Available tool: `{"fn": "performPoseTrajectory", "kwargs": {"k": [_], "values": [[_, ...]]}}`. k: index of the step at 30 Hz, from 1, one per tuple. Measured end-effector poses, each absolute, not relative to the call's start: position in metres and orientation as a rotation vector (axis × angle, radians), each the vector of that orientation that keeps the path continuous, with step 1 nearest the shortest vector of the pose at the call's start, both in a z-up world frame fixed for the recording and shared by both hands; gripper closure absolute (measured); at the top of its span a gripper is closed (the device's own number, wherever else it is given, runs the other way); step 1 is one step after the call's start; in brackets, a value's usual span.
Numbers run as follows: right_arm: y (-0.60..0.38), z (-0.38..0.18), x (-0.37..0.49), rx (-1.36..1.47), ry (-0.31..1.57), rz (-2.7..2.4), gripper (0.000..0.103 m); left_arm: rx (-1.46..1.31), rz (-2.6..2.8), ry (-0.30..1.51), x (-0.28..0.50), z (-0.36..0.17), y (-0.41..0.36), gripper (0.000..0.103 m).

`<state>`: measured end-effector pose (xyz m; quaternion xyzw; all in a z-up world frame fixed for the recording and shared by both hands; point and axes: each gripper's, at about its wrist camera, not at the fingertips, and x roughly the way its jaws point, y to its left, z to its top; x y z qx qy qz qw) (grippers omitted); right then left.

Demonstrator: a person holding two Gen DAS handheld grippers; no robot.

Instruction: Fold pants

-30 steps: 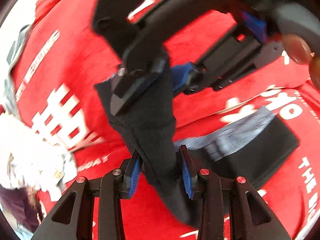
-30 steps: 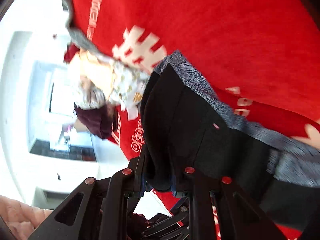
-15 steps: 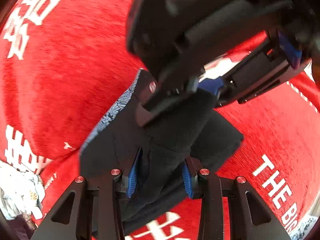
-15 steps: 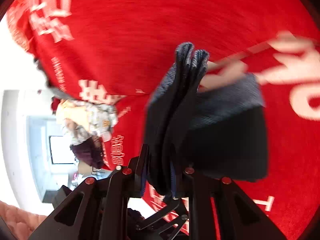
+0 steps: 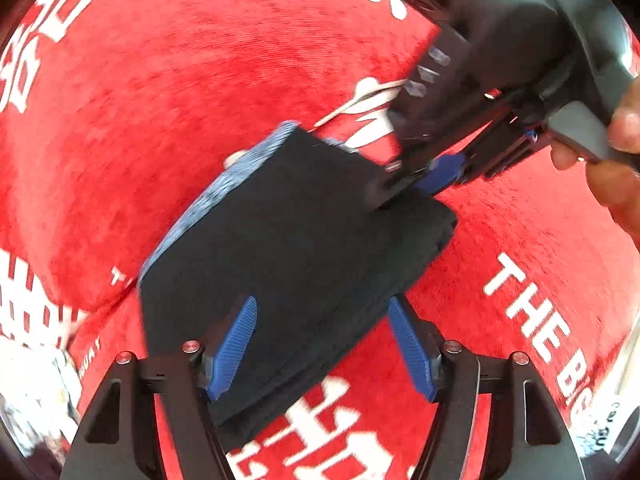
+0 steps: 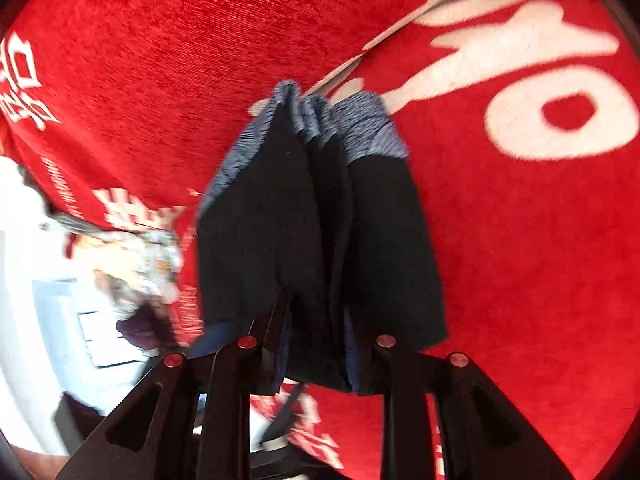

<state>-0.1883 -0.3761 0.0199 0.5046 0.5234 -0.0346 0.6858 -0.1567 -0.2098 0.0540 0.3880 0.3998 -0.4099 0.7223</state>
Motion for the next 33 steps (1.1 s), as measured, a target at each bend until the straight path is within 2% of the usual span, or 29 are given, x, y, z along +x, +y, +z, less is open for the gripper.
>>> {"fn": "performPoseTrajectory", "kwargs": {"k": [2, 4, 6, 7, 11, 13, 14, 17, 20, 22, 24, 26, 27, 28, 33], "values": [[-0.38, 0.028, -0.192, 1.086, 1.183, -0.131, 0.075, 0.801, -0.861, 0.928, -0.136, 0.064, -0.19, 0.033], [-0.378, 0.036, -0.191, 1.085, 1.171, -0.135, 0.069, 0.735, -0.786, 0.971, -0.11, 0.069, -0.174, 0.033], [-0.379, 0.035, -0.189, 1.118, 1.164, -0.111, 0.053, 0.648, -0.679, 1.03, -0.067, 0.068, -0.154, 0.033], [-0.378, 0.033, -0.186, 1.135, 1.162, -0.099, 0.05, 0.612, -0.635, 1.064, -0.057, 0.065, -0.146, 0.033], [-0.38, 0.022, -0.17, 1.17, 1.124, -0.035, 0.049, 0.412, -0.542, 1.258, 0.008, 0.031, -0.109, 0.033], [-0.379, 0.014, -0.166, 1.151, 1.161, -0.031, 0.065, 0.289, -0.576, 1.381, 0.023, 0.006, -0.097, 0.033], [-0.375, 0.012, -0.161, 1.129, 1.195, -0.035, 0.085, 0.236, -0.584, 1.417, 0.029, -0.001, -0.092, 0.033], [-0.368, 0.031, -0.156, 1.039, 1.195, -0.042, 0.09, 0.163, -0.624, 1.445, 0.028, -0.003, -0.09, 0.033], [-0.36, 0.052, -0.151, 0.922, 1.21, -0.056, 0.091, 0.239, -0.685, 1.415, 0.005, 0.002, -0.108, 0.033], [-0.357, 0.044, -0.148, 0.813, 1.284, -0.109, 0.091, 0.317, -0.699, 1.368, -0.011, 0.004, -0.121, 0.03], [-0.354, 0.027, -0.147, 0.771, 1.338, -0.138, 0.087, 0.362, -0.681, 1.343, -0.02, 0.004, -0.129, 0.027], [-0.363, 0.026, -0.155, 0.852, 1.299, -0.174, 0.085, 0.344, -0.668, 1.347, -0.02, 0.007, -0.128, 0.027], [-0.364, 0.029, -0.158, 0.881, 1.279, -0.186, 0.078, 0.33, -0.658, 1.354, -0.018, 0.011, -0.124, 0.027], [-0.365, 0.032, -0.162, 0.893, 1.267, -0.205, 0.077, 0.329, -0.651, 1.352, -0.016, 0.014, -0.122, 0.027], [-0.353, 0.063, -0.178, 0.787, 1.253, -0.234, 0.079, 0.346, -0.599, 1.301, 0.003, 0.036, -0.1, 0.027]]}}
